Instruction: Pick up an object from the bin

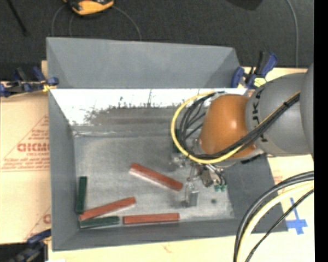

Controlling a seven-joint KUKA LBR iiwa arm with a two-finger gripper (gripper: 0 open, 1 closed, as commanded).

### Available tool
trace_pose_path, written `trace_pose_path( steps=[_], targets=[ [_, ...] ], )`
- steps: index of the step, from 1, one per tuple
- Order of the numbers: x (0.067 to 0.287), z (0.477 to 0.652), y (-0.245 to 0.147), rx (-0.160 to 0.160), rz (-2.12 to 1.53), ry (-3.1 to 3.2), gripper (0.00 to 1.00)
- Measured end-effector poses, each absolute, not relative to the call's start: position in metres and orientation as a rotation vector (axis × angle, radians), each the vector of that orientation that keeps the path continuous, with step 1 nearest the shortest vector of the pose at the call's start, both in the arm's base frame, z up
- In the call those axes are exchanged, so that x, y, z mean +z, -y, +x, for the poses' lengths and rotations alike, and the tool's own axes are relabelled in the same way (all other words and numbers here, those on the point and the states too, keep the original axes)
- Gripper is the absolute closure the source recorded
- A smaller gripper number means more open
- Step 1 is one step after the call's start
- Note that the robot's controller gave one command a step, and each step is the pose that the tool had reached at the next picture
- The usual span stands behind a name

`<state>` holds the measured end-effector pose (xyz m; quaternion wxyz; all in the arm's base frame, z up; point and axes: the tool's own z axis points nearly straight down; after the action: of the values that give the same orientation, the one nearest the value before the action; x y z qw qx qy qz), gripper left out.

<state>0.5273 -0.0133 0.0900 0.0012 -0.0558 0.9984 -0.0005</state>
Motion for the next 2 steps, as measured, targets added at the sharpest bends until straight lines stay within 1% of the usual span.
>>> trace_pose_path(
  steps=[1, 2],
  targets=[
    [0.0701, 0.4893, 0.0062, 0.000, -0.014, -3.139, 1.00],
    [0.0703, 0.4896, 0.0065, -0.001, -0.016, -3.139, 0.00]
  ],
)
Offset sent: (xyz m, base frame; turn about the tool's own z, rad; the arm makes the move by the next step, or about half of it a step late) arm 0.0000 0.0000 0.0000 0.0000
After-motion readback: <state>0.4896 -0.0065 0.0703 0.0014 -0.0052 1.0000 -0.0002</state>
